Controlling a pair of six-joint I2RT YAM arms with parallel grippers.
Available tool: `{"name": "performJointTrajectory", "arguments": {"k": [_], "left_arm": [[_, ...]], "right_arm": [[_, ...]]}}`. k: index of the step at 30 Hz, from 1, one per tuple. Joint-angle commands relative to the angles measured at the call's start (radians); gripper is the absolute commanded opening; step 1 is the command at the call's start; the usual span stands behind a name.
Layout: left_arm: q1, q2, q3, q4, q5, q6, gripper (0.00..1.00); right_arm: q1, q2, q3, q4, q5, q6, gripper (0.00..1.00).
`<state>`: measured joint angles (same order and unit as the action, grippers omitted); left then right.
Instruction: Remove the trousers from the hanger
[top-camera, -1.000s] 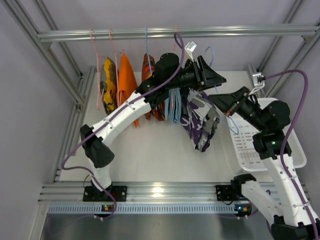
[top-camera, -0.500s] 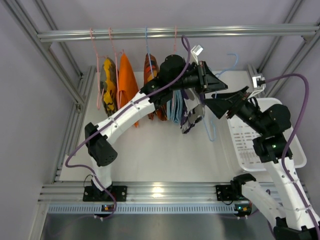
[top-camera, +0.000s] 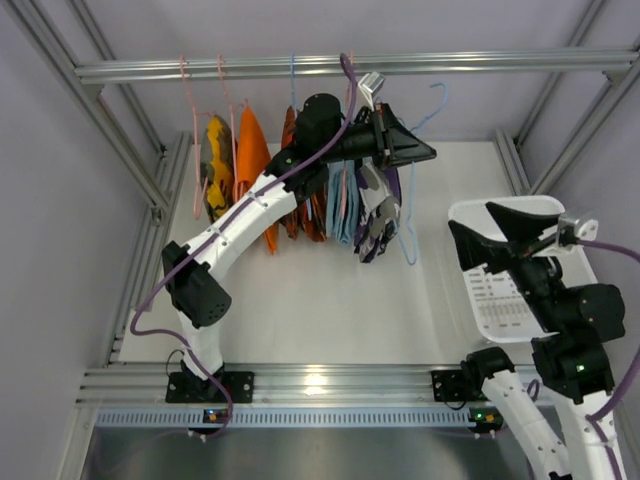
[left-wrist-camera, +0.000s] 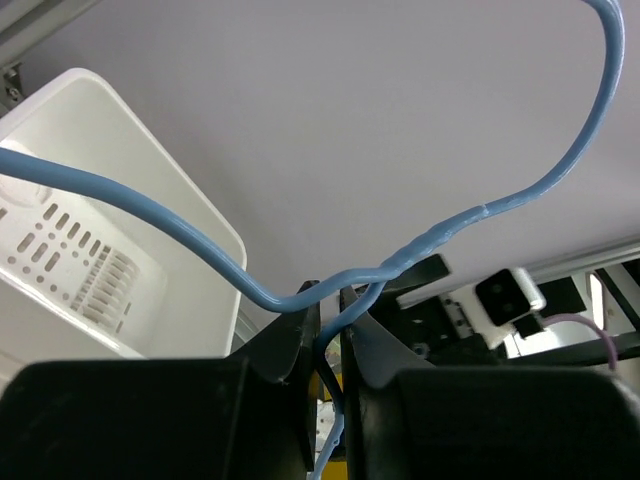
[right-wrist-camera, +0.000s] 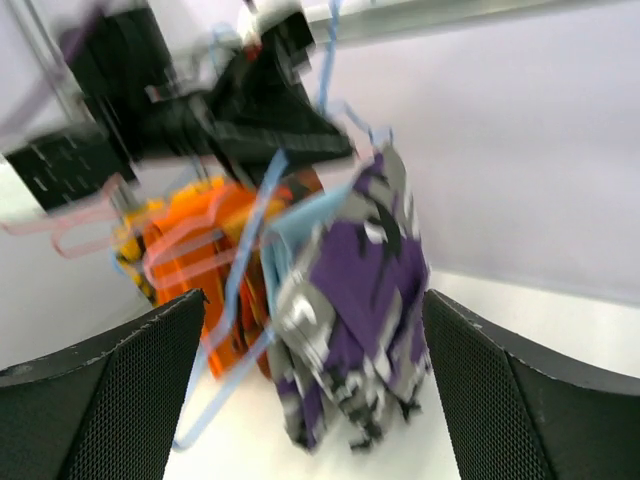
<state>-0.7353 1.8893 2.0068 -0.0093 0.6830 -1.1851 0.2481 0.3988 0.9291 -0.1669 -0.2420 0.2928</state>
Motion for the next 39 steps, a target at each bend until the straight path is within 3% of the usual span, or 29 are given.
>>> {"name": "performJointTrajectory", "arguments": {"k": [1, 6, 18, 27, 31, 33, 39], "left_arm": [[-0.003, -0.122, 0.075, 0.276, 0.041, -0.024, 0.00], [-0.003, -0.134, 0.102, 0.286, 0.030, -0.060, 0.00], [-0.004, -0.160, 0.113, 0.243, -0.013, -0.123, 0.00], [-0.004, -0.171, 0.109, 0.212, -0.034, -0.120, 0.00], [-0.004, -0.176, 0.107, 0.206, -0.034, -0.119, 0.00], [-0.004, -0.176, 0.109, 0.207, -0.034, -0.119, 0.00], [-0.004, -0.179, 0.104, 0.203, -0.034, -0.126, 0.00]], "right_arm": [[0.011, -0.066, -0.125, -0.099, 0.008, -0.115, 0.87], [0.011, -0.123, -0.291, -0.010, -0.095, -0.199, 0.88], [0.014, 0.084, -0.323, 0.366, -0.227, -0.150, 0.88], [0.123, 0.196, -0.312, 0.455, -0.207, -0.214, 0.86], [0.181, 0.229, -0.309, 0.492, -0.129, -0.267, 0.84], [0.194, 0.242, -0.309, 0.515, -0.056, -0.271, 0.82], [0.238, 0.259, -0.331, 0.581, 0.070, -0.284, 0.55]]}}
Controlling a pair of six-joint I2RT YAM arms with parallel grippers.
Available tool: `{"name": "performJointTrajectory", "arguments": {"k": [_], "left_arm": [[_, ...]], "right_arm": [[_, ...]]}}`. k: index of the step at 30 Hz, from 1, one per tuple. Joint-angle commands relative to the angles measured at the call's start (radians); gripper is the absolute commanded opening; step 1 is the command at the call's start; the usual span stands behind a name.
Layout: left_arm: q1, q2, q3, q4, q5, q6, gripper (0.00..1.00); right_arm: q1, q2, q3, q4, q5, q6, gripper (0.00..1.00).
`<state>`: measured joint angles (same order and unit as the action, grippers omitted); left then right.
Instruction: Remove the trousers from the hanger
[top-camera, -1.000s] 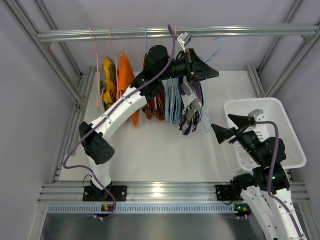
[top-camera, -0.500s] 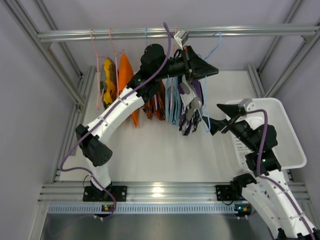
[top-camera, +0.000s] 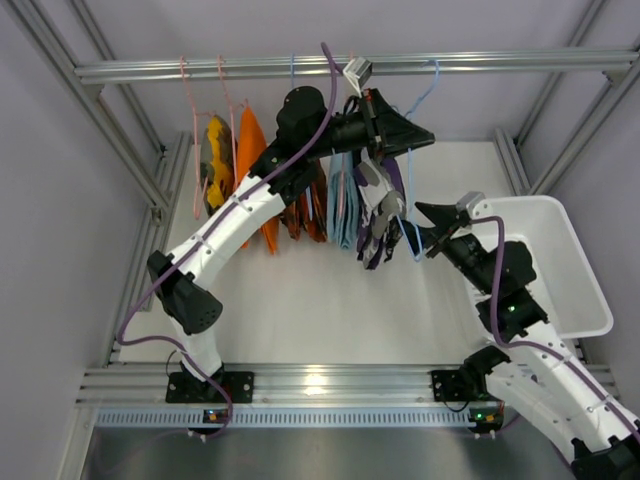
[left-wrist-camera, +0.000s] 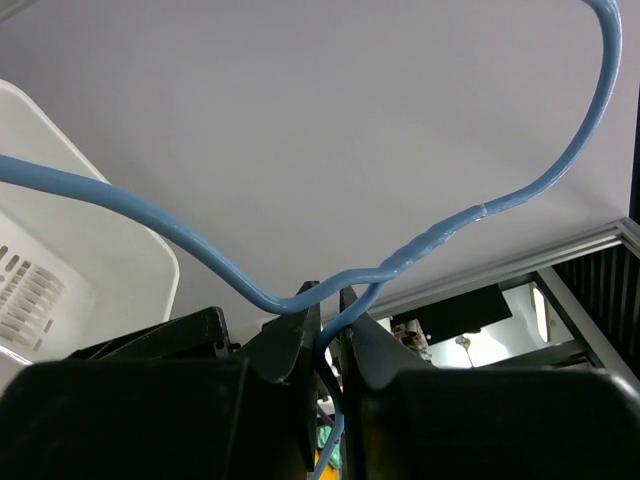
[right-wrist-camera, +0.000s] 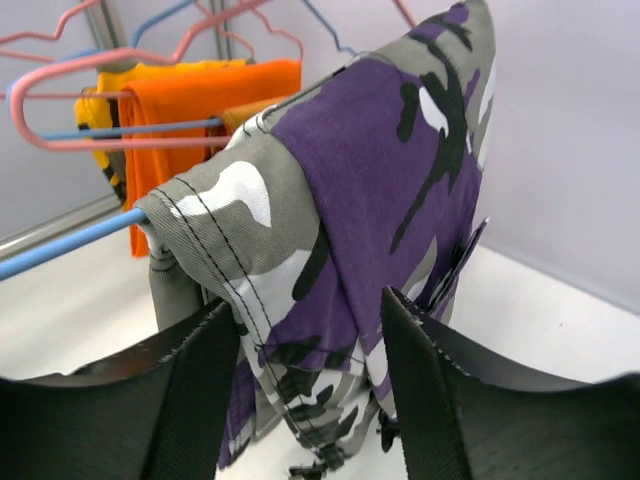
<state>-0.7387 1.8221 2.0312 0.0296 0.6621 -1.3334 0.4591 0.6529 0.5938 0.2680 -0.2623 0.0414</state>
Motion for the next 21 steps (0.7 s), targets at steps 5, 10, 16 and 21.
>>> {"name": "performJointTrajectory", "arguments": {"k": [5, 10, 16, 21], "left_arm": [[-0.001, -0.107, 0.080, 0.173, -0.013, 0.005, 0.00], [-0.001, -0.101, 0.089, 0.174, -0.018, -0.004, 0.00], [-0.004, -0.099, 0.100, 0.173, -0.018, -0.016, 0.00], [-0.011, -0.107, 0.083, 0.171, -0.012, -0.023, 0.00]], "right_arm": [[0.033, 0.051, 0.006, 0.214, 0.078, -0.032, 0.55], [0.056, 0.085, 0.005, 0.258, 0.066, -0.074, 0.65], [0.069, 0.117, -0.017, 0.330, 0.176, -0.130, 0.58], [0.079, 0.132, -0.026, 0.379, 0.258, -0.175, 0.46]]}}
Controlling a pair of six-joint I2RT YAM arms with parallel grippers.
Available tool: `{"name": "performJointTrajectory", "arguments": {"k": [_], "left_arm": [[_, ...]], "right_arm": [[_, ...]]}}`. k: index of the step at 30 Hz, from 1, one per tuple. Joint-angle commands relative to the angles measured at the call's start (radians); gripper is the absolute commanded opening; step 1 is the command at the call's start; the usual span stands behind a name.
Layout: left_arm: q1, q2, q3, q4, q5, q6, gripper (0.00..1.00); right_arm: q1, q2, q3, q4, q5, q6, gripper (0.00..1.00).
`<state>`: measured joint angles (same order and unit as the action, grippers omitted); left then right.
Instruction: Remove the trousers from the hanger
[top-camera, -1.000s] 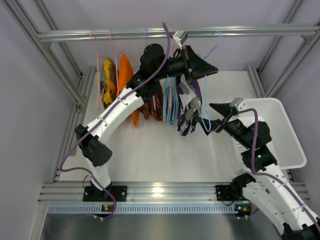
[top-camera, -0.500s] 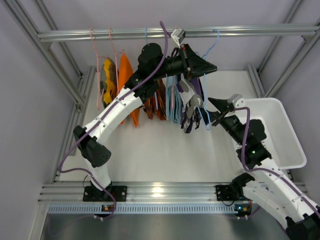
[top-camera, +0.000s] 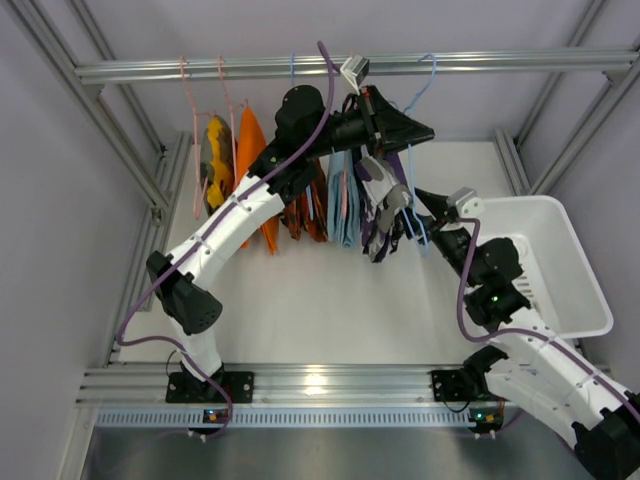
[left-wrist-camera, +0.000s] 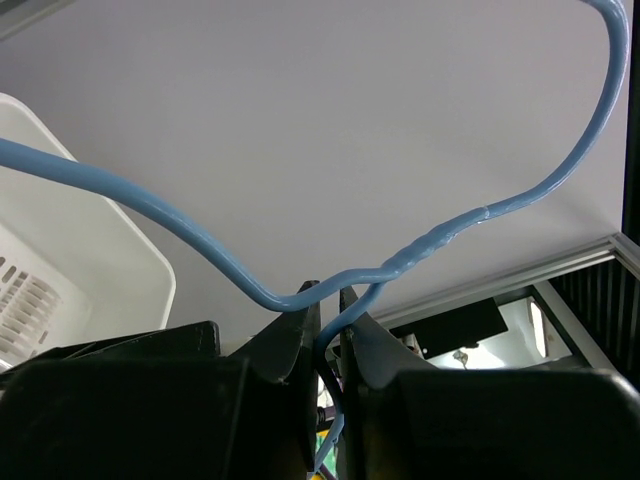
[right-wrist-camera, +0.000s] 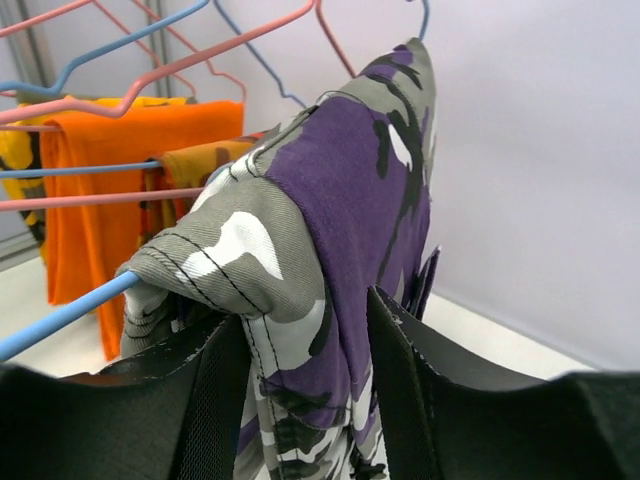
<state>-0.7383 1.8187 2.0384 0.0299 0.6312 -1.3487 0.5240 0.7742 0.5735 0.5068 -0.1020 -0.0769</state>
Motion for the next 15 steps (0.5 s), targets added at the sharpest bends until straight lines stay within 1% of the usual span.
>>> {"name": "performJointTrajectory", "arguments": {"k": [1, 2, 5, 8, 9, 11, 12, 13, 14, 15], "left_arm": [[-0.015, -0.105, 0.071, 0.173, 0.022, -0.009, 0.00], [-0.021, -0.105, 0.056, 0.174, 0.022, -0.015, 0.00], [-0.042, -0.110, 0.030, 0.179, 0.027, -0.021, 0.00], [-0.061, -0.113, 0.016, 0.183, 0.033, -0.027, 0.00], [-0.064, -0.116, 0.010, 0.183, 0.035, -0.029, 0.00], [-0.069, -0.116, 0.005, 0.188, 0.036, -0.033, 0.00], [-0.070, -0.117, 0.000, 0.188, 0.036, -0.032, 0.00], [-0.070, -0.117, -0.003, 0.188, 0.038, -0.035, 0.00], [-0.070, -0.121, -0.007, 0.188, 0.036, -0.033, 0.00], [-0.070, -0.127, -0.012, 0.188, 0.038, -0.033, 0.00]], "right_arm": [[0.014, 0.014, -0.006, 0.151, 0.093, -0.054, 0.47], [0.016, 0.022, -0.004, 0.170, 0.084, -0.050, 0.48], [0.018, 0.042, -0.009, 0.220, 0.050, -0.035, 0.59], [0.022, 0.063, -0.015, 0.245, 0.036, -0.047, 0.58], [0.022, 0.068, -0.020, 0.260, 0.033, -0.055, 0.51], [0.022, 0.077, -0.023, 0.279, 0.022, -0.064, 0.44], [0.022, 0.077, -0.024, 0.285, 0.021, -0.064, 0.37], [0.022, 0.077, -0.023, 0.289, 0.021, -0.064, 0.32], [0.022, 0.074, -0.018, 0.285, 0.022, -0.064, 0.23], [0.022, 0.071, 0.003, 0.273, 0.028, -0.064, 0.19]]}}
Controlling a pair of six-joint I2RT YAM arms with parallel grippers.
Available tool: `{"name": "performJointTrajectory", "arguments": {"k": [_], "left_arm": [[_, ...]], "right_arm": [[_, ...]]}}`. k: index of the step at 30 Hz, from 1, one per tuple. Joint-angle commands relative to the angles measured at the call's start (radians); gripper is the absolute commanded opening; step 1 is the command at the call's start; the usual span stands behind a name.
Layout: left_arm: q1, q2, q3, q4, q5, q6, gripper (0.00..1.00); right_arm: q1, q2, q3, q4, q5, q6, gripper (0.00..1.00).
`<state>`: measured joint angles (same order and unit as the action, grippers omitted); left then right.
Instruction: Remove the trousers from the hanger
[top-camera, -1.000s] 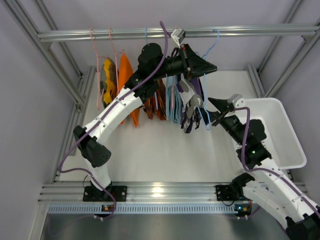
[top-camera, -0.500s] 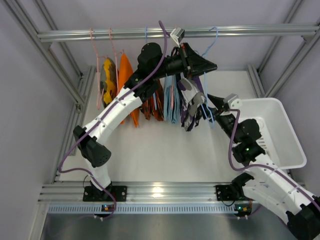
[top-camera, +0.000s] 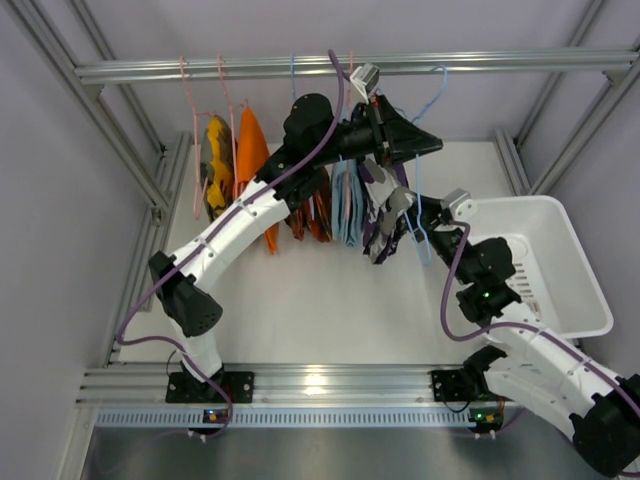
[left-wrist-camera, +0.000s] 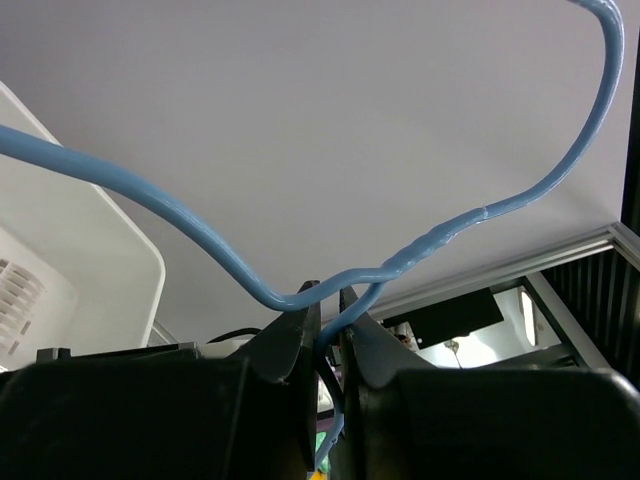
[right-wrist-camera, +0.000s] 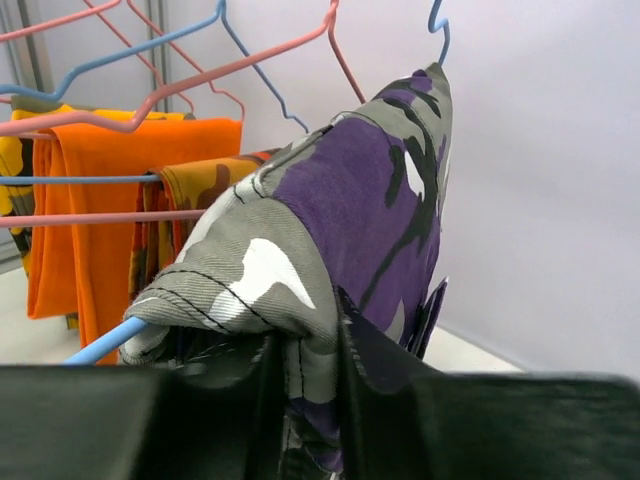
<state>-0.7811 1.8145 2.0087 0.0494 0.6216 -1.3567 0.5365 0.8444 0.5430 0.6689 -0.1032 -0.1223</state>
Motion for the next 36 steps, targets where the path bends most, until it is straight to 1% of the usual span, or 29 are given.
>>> {"name": "performJointTrajectory", "arguments": {"k": [1, 2, 3, 4, 9, 11, 15, 20, 28, 31, 36], "left_arm": [[-0.027, -0.127, -0.004, 0.168, 0.049, -0.025, 0.00], [-0.027, -0.133, -0.019, 0.170, 0.050, -0.024, 0.00], [-0.027, -0.145, -0.039, 0.181, 0.055, -0.022, 0.00], [-0.027, -0.153, -0.080, 0.184, 0.056, -0.013, 0.00], [-0.015, -0.184, -0.218, 0.208, 0.073, 0.034, 0.00], [0.000, -0.188, -0.266, 0.221, 0.089, 0.063, 0.00], [0.014, -0.178, -0.304, 0.225, 0.105, 0.105, 0.00], [0.017, -0.165, -0.337, 0.234, 0.119, 0.151, 0.00], [0.037, -0.184, -0.459, 0.254, 0.107, 0.205, 0.00], [0.042, -0.182, -0.478, 0.244, 0.104, 0.231, 0.00], [0.042, -0.149, -0.473, 0.214, 0.110, 0.266, 0.00]], "right_arm": [[0.008, -0.002, 0.049, 0.068, 0.046, -0.019, 0.15], [0.008, -0.017, 0.066, 0.045, 0.056, -0.020, 0.11], [0.008, -0.022, 0.104, 0.022, 0.065, -0.017, 0.01], [0.008, -0.031, 0.127, -0.004, 0.080, -0.011, 0.00], [0.003, -0.091, 0.302, -0.221, 0.085, 0.065, 0.00], [0.003, -0.116, 0.343, -0.294, 0.094, 0.096, 0.00], [0.003, -0.148, 0.443, -0.377, 0.131, 0.115, 0.00], [0.002, -0.176, 0.518, -0.430, 0.177, 0.115, 0.00], [0.002, -0.223, 0.656, -0.537, 0.247, 0.066, 0.00], [0.000, -0.243, 0.707, -0.555, 0.278, 0.027, 0.00], [-0.033, -0.254, 0.817, -0.566, 0.287, -0.016, 0.00]]}}
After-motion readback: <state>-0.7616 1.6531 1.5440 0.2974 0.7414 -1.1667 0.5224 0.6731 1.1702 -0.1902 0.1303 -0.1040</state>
